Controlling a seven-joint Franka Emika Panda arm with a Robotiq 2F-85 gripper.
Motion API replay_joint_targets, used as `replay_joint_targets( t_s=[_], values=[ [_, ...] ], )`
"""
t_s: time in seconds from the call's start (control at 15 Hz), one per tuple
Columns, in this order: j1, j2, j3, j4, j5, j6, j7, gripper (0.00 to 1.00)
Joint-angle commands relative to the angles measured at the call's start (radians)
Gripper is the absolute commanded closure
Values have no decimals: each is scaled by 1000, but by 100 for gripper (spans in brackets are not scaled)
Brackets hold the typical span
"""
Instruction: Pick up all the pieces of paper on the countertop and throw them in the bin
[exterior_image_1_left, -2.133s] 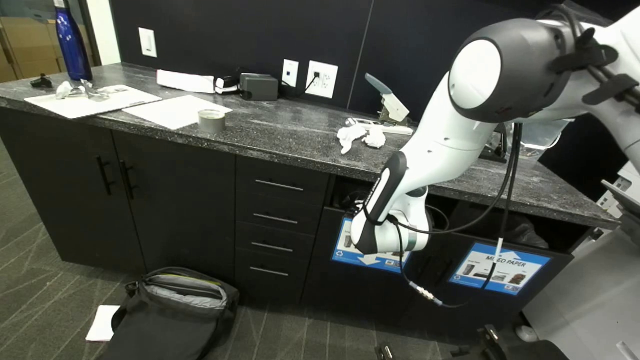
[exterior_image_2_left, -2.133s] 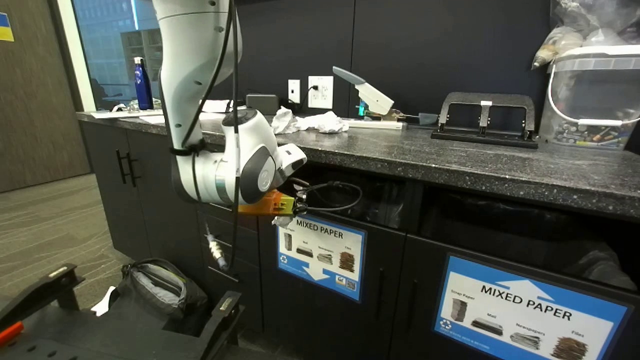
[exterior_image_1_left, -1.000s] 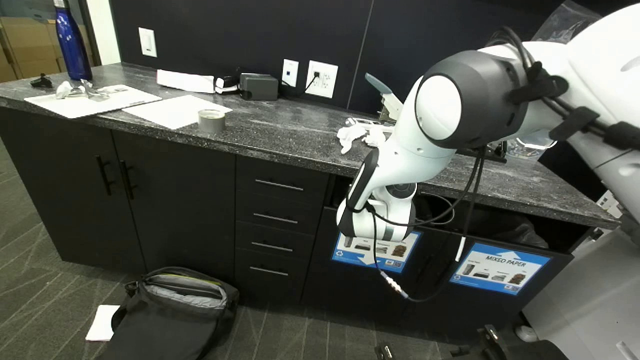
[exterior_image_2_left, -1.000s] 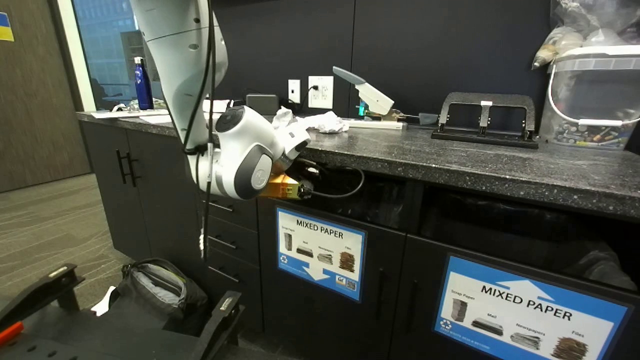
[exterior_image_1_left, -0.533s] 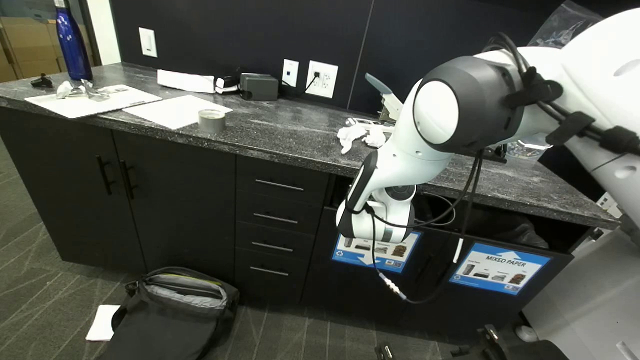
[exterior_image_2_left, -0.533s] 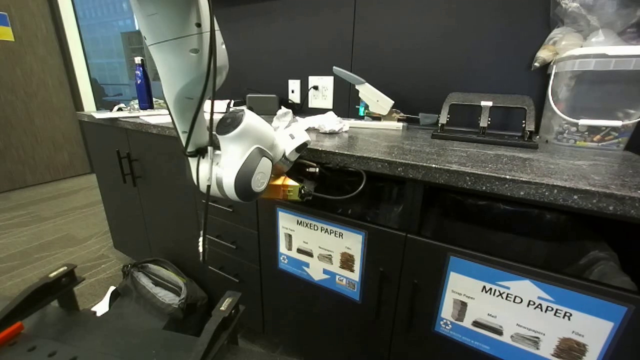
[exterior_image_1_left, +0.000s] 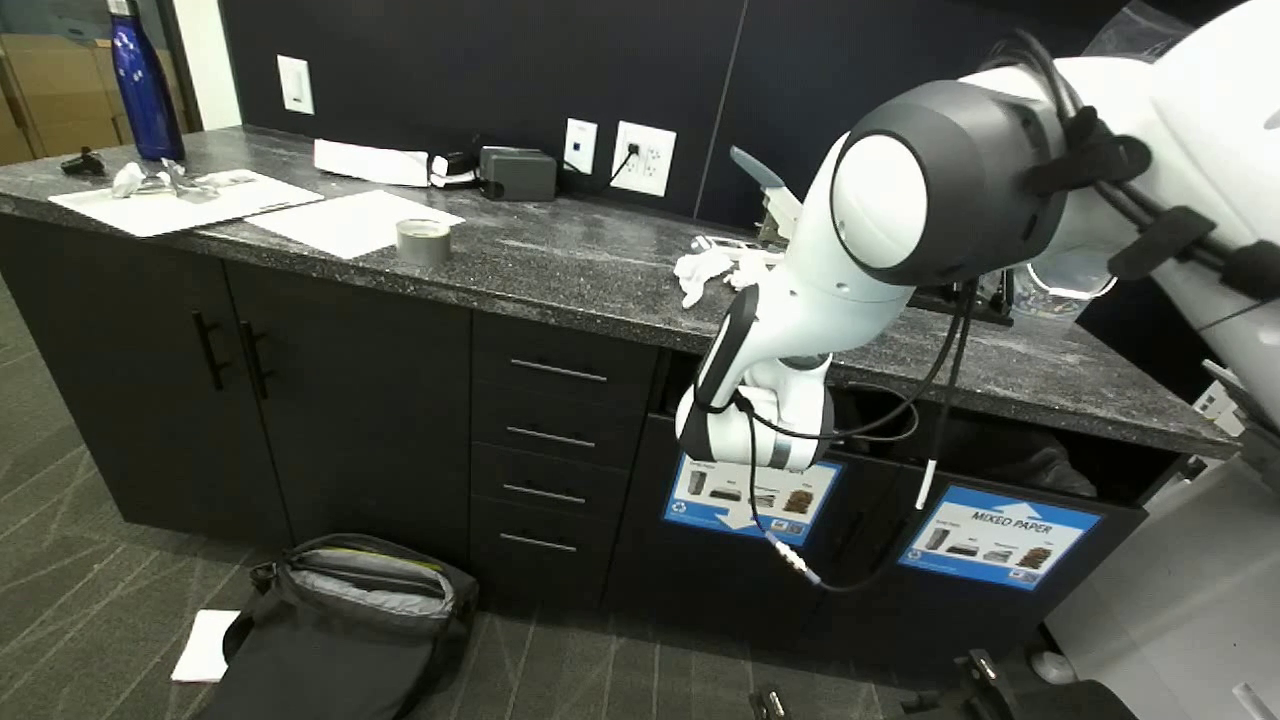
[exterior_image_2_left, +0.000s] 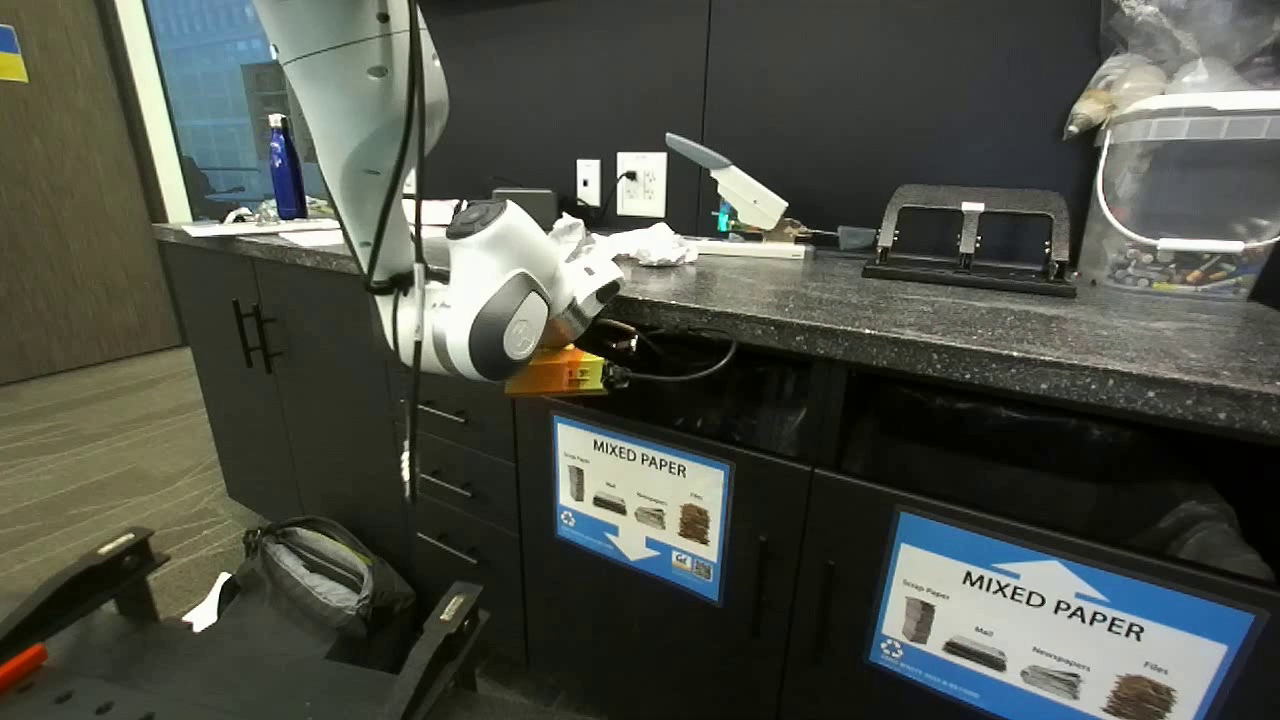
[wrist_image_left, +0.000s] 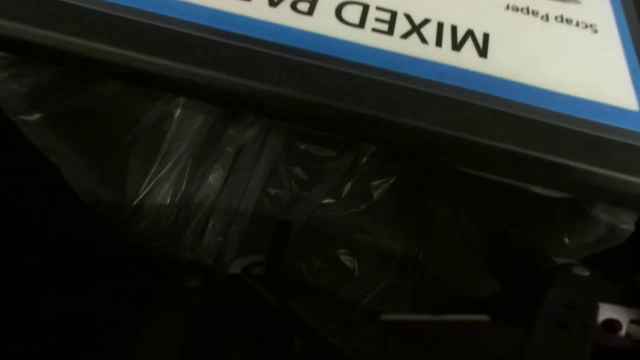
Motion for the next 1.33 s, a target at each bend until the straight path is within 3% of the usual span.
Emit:
replay_joint_targets(
  t_s=[0.0, 0.2, 0.27, 0.33, 0.6, 0.87, 1.27],
  values=[
    [41, -175, -56, -101, -42, -236, -92, 0],
    [53, -325, -92, -187, -273, -438, -16, 0],
    [67, -376, -91, -202, -224, -524, -78, 0],
    [44, -427, -84, -218, -364, -590, 34, 0],
    [-43, -595, 0, -171, -503, -834, 171, 0],
    [-162, -674, 122, 0, -474, -1048, 301, 0],
    [-296, -540, 183, 356, -448, -1165, 448, 0]
  ],
)
